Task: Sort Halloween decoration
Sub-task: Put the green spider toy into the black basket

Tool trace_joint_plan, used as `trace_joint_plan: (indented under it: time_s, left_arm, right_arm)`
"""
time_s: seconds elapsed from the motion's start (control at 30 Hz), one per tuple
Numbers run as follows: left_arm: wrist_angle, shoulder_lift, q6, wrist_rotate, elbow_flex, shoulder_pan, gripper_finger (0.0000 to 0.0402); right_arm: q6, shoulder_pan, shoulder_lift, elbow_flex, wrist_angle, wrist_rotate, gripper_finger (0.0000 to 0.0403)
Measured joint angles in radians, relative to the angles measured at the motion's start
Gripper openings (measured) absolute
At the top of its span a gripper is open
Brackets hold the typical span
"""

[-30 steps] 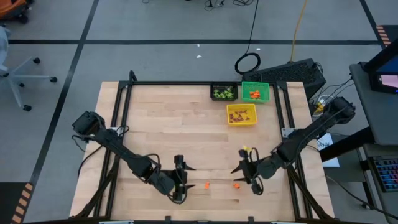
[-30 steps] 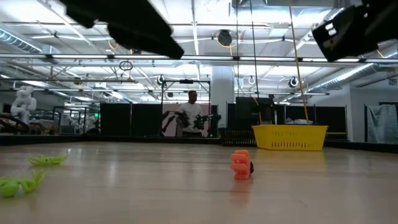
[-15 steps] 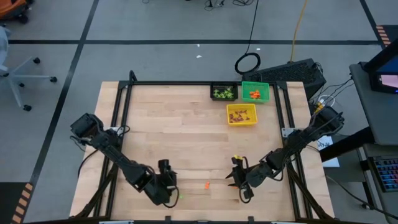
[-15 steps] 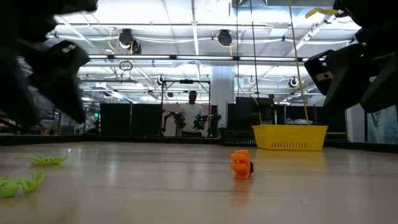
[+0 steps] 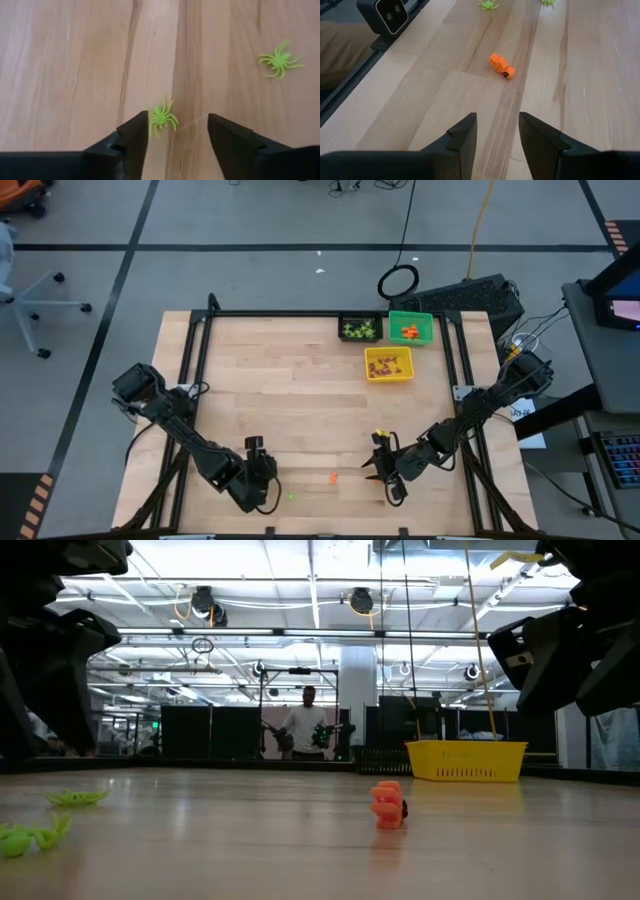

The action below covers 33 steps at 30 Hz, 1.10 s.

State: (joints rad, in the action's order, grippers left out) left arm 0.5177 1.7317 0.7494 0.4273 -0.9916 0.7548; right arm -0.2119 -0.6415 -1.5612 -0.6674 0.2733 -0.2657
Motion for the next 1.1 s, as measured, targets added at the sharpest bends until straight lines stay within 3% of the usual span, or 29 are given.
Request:
trace_joint_plan:
  time_s: [0.17, 0.3, 0.83, 1.1]
  left_arm:
    - [-0.016, 0.032, 0.003, 0.017, 0.000, 0.000, 0.0161]
    - [-0.026, 0.090, 0.004, 0.030, 0.000, 0.000, 0.0150]
    - [-0.051, 0.101, 0.105, 0.071, -0.023, 0.005, 0.0218]
    - [-0.030, 0.101, 0.118, 0.067, -0.038, 0.038, 0.0224]
  right_arm:
    - [0.005, 0.000, 0.000, 0.000, 0.000, 0.000, 0.0132]
    - [0.010, 0.000, 0.000, 0.000, 0.001, 0.000, 0.0132]
    - [0.034, 0.000, 0.000, 0.000, 0.037, -0.003, 0.0132]
    - [0.034, 0.000, 0.000, 0.000, 0.036, -0.003, 0.0132]
